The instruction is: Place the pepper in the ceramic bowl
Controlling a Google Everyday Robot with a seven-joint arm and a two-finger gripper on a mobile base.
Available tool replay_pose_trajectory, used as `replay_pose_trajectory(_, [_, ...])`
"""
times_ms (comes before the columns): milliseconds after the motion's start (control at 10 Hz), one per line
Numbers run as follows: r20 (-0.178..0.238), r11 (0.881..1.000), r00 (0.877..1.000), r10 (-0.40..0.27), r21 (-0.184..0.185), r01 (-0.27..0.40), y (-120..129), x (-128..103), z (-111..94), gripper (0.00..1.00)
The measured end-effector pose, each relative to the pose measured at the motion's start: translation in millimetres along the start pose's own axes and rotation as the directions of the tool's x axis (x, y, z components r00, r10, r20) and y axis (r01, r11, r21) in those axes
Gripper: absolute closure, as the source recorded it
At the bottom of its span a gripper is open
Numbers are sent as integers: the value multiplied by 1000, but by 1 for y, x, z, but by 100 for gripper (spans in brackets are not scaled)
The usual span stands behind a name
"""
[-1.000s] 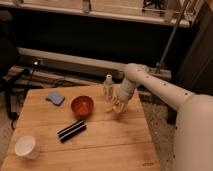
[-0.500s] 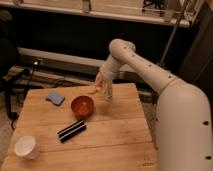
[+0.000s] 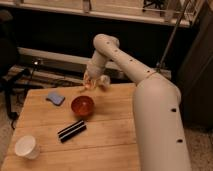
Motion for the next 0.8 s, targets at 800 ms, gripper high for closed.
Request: replay_pose_trajectory(800, [207, 993, 974, -90, -56, 103, 9, -58, 33, 100])
